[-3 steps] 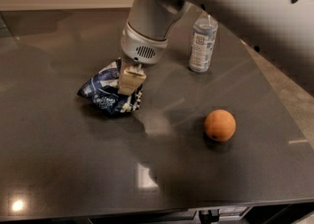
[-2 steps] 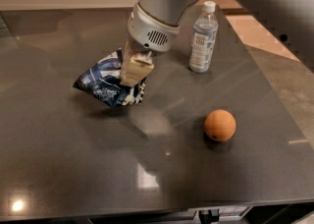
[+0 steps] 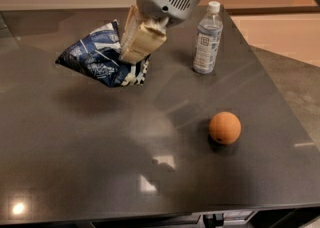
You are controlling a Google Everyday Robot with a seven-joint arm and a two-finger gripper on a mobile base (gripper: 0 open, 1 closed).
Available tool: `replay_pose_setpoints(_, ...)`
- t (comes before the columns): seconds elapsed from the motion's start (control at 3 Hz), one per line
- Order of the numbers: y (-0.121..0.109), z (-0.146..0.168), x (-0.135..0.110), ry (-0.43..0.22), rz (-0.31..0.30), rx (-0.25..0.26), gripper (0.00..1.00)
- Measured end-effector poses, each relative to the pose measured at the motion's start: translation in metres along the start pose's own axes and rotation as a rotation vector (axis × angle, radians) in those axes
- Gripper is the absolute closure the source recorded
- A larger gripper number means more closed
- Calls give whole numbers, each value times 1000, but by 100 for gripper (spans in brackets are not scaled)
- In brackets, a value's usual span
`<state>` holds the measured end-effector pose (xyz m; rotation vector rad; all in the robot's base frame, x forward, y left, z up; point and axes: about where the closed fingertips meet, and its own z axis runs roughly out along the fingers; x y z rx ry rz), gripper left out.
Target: Pick blue chip bag
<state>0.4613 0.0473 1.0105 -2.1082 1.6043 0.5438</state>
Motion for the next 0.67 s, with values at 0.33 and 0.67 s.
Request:
replay_pose_setpoints(0.33, -6, -23, -19, -49, -43, 31, 100)
replay_pose_setpoints(0.67, -6, -23, -19, -50, -43, 32, 100)
